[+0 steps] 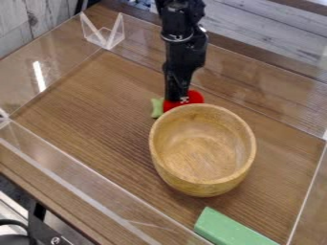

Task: Move the red object to the left side of the table

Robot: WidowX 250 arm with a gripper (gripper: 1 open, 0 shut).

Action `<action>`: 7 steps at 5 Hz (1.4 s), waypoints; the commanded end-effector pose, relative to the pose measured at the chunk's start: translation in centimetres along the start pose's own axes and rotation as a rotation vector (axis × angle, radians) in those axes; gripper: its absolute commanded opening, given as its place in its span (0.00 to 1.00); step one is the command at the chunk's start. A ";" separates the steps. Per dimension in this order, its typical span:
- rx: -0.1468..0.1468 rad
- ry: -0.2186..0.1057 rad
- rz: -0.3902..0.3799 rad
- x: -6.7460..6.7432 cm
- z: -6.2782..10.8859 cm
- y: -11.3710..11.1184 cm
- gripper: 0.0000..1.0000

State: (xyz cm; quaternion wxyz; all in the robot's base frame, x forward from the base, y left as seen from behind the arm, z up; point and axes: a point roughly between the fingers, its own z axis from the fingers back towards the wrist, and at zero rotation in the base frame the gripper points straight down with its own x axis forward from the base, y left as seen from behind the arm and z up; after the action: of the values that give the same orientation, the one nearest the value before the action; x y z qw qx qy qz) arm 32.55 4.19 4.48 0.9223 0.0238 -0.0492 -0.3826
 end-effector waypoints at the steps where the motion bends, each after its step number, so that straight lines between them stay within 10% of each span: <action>1: 0.037 -0.036 0.002 0.5 1.0 1.2 0.00; 4: 0.205 -0.084 0.200 -1.7 8.9 4.4 0.00; 7: 0.224 -0.034 0.529 -8.6 7.3 9.4 0.00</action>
State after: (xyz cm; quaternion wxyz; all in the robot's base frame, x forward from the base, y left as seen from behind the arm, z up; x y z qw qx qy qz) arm 31.60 16.26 9.84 0.9851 0.0869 -0.0837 -0.1230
